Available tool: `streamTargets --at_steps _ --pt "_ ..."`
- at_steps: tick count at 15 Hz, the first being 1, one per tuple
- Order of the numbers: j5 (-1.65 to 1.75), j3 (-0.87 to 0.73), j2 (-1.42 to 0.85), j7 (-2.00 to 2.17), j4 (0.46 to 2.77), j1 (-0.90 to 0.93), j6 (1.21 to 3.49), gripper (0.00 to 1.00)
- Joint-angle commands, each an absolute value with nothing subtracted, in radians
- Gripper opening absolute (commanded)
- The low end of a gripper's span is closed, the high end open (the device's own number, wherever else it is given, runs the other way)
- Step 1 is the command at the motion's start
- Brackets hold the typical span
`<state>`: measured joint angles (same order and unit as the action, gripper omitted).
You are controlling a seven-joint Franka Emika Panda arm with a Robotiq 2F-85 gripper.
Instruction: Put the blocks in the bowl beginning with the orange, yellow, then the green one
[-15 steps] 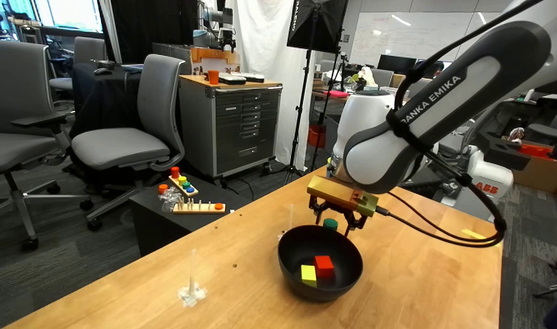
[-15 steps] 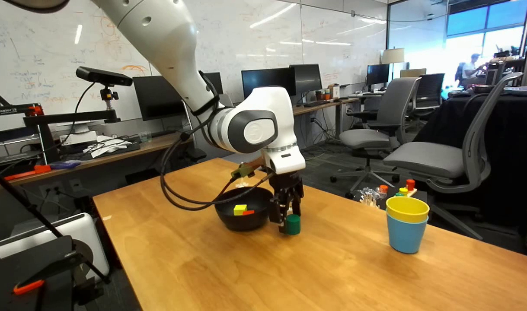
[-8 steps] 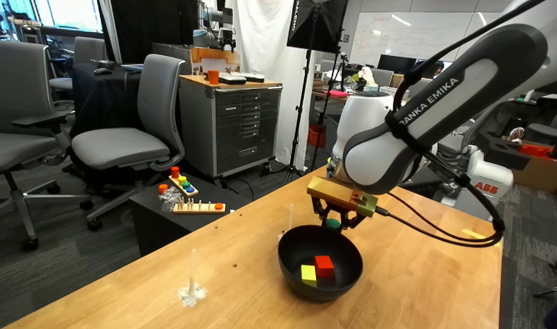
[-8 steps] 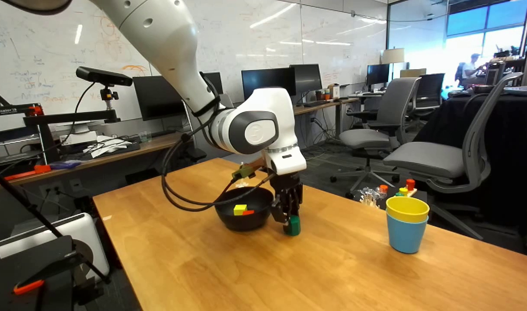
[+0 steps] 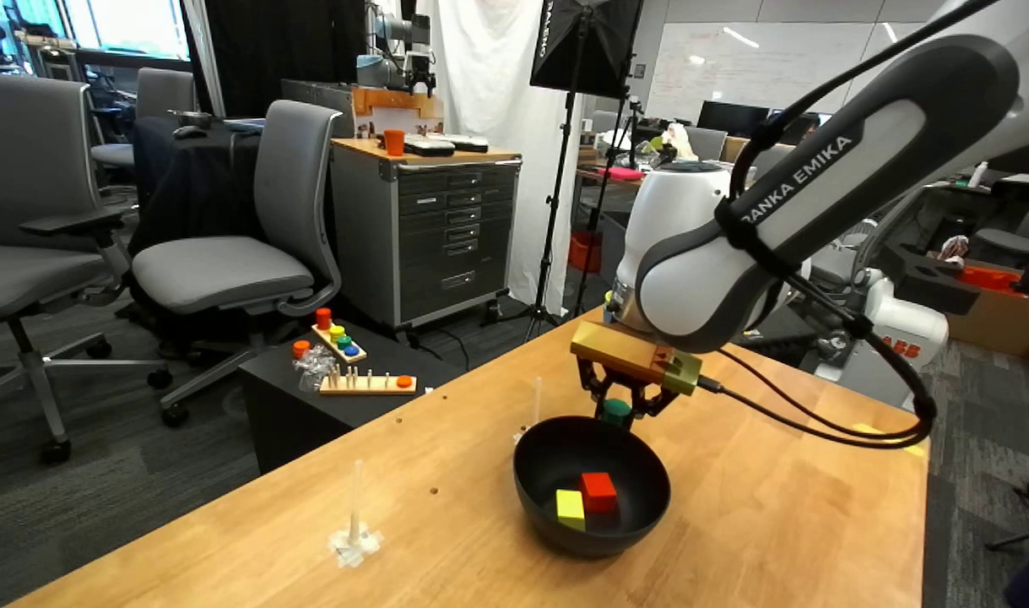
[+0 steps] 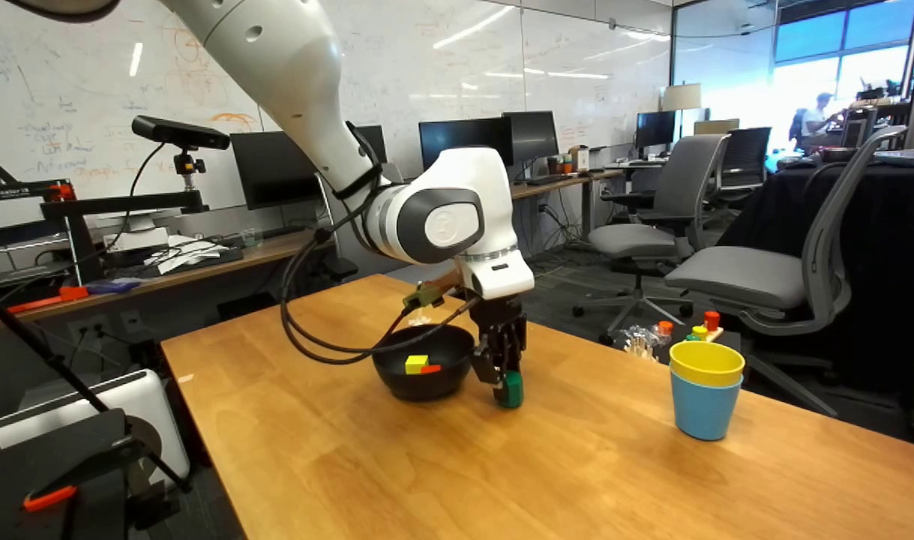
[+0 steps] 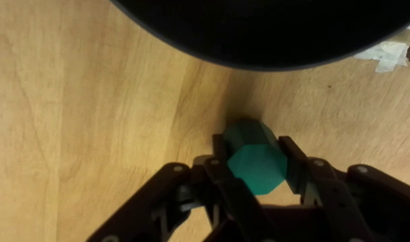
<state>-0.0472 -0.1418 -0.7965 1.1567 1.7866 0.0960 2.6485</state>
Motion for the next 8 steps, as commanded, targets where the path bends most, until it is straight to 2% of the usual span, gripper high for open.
streamTargets --at_steps 1,8 --pt "-0.04 -0.176 -0.686 1.126 1.865 0.121 2.63 0.18" --pt "-0.012 -0.18 -0.493 1.061 2.004 0.125 2.642 0.18"
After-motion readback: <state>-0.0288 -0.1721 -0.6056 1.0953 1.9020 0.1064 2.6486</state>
